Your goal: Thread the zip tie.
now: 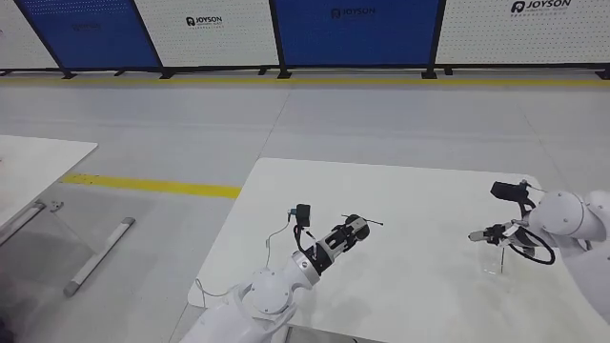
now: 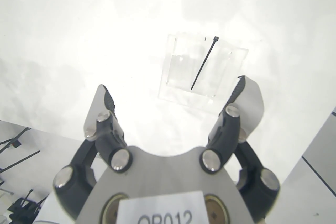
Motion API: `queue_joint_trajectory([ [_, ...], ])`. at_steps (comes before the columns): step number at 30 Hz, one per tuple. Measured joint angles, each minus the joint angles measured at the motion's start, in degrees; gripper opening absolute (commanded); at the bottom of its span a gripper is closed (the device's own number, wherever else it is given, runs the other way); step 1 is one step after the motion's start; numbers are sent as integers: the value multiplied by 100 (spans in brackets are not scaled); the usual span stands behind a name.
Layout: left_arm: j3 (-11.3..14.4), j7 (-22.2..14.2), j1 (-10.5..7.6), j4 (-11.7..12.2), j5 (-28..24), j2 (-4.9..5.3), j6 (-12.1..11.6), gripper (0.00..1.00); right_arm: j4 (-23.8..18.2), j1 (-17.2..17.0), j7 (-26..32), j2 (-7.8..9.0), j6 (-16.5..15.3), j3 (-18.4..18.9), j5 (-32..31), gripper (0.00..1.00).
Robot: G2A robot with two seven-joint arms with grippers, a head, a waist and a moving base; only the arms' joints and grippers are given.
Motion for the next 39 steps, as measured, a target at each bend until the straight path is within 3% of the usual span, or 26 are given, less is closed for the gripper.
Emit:
queue_joint_trajectory([
  [6, 0, 0, 0, 0, 0, 0, 0, 0, 75, -116, -229, 14, -64, 86, 30, 100],
  [8, 0, 0, 0, 0, 0, 0, 0, 0, 73, -138, -202, 28, -37, 133, -5, 49],
  [9, 0, 0, 0, 0, 0, 0, 0, 0, 66, -148, -194, 35, -25, 158, -10, 57],
  [11, 0, 0, 0, 0, 0, 0, 0, 0, 43, -173, -165, 50, -31, 209, -24, 47],
  [19, 0, 0, 0, 0, 0, 0, 0, 0, 100, -119, 144, 56, 41, 217, -174, 44],
  [28, 0, 0, 0, 0, 0, 0, 0, 0, 613, 223, 151, -70, 147, -172, -133, 35],
  [30, 0, 0, 0, 0, 0, 0, 0, 0, 768, 312, 151, -104, 167, -271, -108, 29],
  [39, 0, 0, 0, 0, 0, 0, 0, 0, 1544, 739, 151, -308, 113, -776, 121, 25],
])
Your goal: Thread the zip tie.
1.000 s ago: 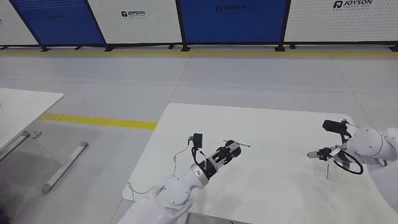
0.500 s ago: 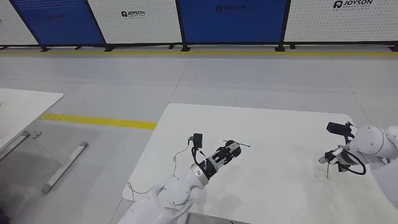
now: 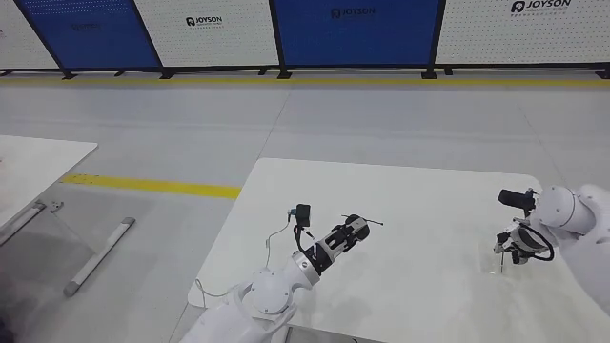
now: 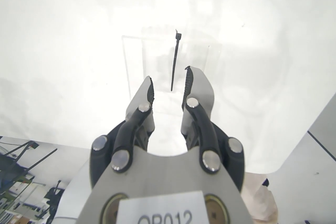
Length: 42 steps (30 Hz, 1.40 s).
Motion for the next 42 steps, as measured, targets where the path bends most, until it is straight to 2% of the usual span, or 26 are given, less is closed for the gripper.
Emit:
queue_joint_trajectory([
  [7, 0, 0, 0, 0, 0, 0, 0, 0, 500, 257, 0, -151, 21, -275, 64, 20],
  [26, 0, 0, 0, 0, 0, 0, 0, 0, 1773, 804, -75, -729, -160, -801, 105, 23],
  [33, 0, 0, 0, 0, 0, 0, 0, 0, 2141, 934, -137, -919, -205, -915, 74, 24],
  [38, 0, 0, 0, 0, 0, 0, 0, 0, 2349, 1023, -146, -1046, -212, -987, 21, 20],
  [39, 0, 0, 0, 0, 0, 0, 0, 0, 2385, 1037, -146, -1068, -215, -999, 11, 23],
  [40, 0, 0, 0, 0, 0, 0, 0, 0, 2421, 1050, -146, -1089, -222, -1011, 1, 20],
  [42, 0, 0, 0, 0, 0, 0, 0, 0, 2506, 1079, -149, -1137, -244, -1035, -19, 0],
])
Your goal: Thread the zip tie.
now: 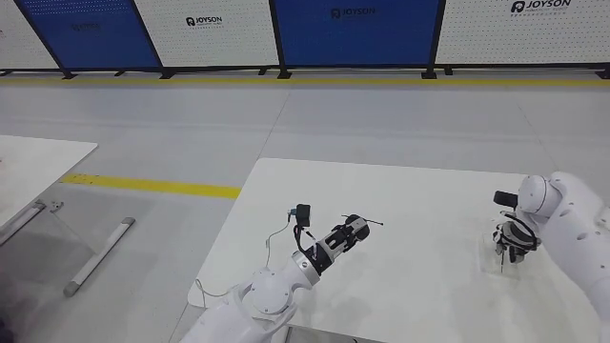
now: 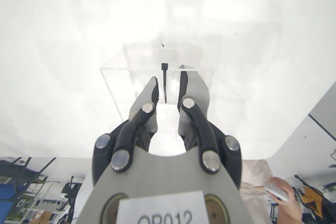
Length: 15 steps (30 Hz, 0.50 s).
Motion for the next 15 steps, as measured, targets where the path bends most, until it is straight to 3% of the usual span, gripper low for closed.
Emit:
queue_joint_trajectory([
  [15, 0, 0, 0, 0, 0, 0, 0, 0, 417, 93, -179, -185, -273, -8, -89, 0],
])
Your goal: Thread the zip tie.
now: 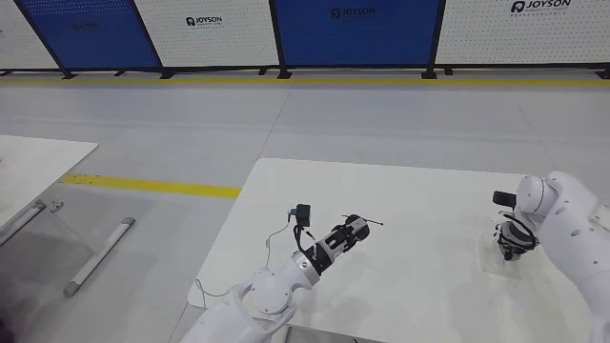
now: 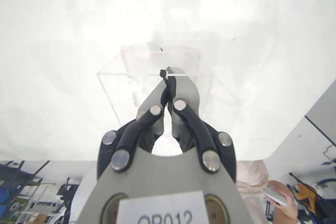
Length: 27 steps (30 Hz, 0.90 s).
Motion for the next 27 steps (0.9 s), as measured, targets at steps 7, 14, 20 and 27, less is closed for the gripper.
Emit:
queue_joint_trajectory([
  [7, 0, 0, 0, 0, 0, 0, 0, 0, -226, -66, -197, 109, -95, 136, -95, 0],
  [14, 0, 0, 0, 0, 0, 0, 0, 0, -1081, -377, -66, 418, -30, 396, -336, 0],
  [20, 0, 0, 0, 0, 0, 0, 0, 0, -2096, -867, 107, 838, 58, 951, -409, 0],
  [27, 0, 0, 0, 0, 0, 0, 0, 0, -3556, -1722, 329, 1365, 299, 1824, -650, 0],
])
